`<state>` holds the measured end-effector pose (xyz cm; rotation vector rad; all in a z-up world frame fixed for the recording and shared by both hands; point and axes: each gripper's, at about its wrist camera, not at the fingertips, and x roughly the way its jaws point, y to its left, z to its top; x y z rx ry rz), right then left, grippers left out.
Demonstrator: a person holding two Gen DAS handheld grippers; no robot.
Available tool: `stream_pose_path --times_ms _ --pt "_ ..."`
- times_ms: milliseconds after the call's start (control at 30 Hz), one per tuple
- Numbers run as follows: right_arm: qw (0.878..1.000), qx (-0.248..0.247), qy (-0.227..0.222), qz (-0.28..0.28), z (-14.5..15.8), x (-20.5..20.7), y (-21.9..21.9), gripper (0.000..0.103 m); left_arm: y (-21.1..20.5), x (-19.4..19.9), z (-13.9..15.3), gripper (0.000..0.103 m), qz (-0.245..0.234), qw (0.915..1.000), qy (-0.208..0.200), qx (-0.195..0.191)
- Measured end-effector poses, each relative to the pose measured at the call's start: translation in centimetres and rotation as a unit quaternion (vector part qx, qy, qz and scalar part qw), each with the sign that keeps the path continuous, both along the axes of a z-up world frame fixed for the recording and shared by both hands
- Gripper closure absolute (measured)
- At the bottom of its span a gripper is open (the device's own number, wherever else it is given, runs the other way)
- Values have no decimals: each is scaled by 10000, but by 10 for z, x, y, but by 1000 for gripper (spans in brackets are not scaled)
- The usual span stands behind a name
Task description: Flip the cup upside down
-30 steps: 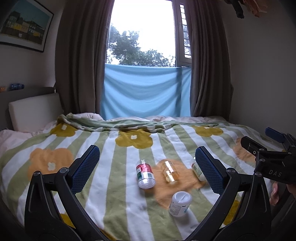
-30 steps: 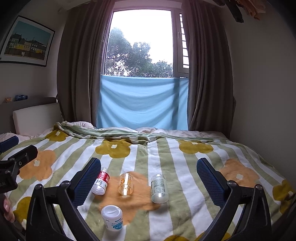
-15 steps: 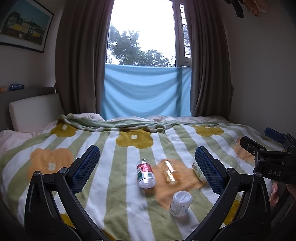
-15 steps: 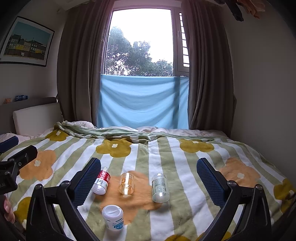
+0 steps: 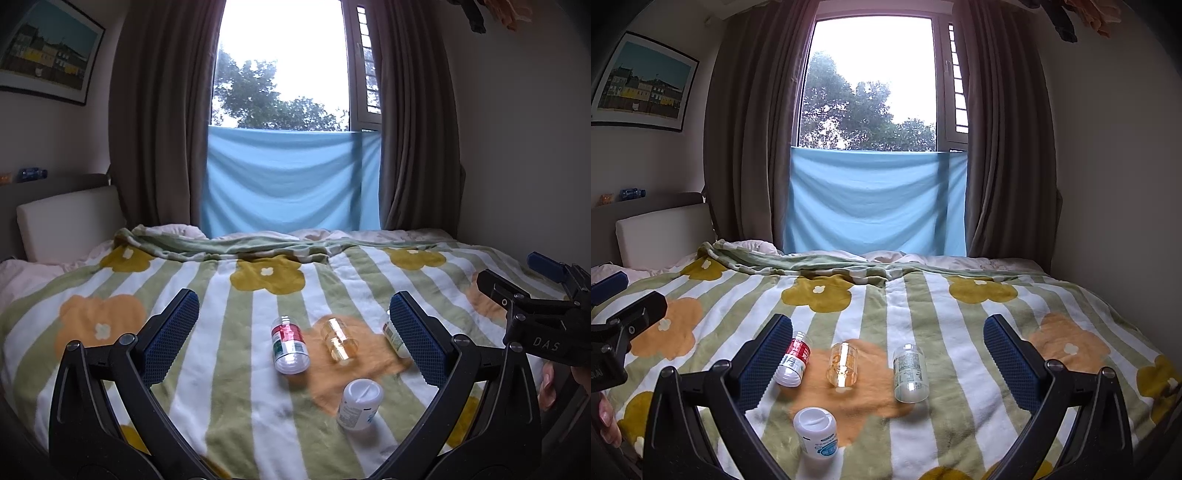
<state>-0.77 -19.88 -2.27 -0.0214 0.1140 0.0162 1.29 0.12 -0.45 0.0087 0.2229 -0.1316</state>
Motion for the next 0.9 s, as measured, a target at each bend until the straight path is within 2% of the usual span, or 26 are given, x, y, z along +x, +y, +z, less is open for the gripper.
stream_pose_path --times_ms 233,700,900 --pt "10000 1 -2 10 1 0 -1 0 -6 -2 -2 0 -12 9999 -53 127" --pt "10000 4 1 8 1 0 -1 0 0 -5 -1 0 48 10000 -56 -48" --pt "10000 13 6 8 1 0 -1 0 -1 -7 0 0 99 9999 -114 17"
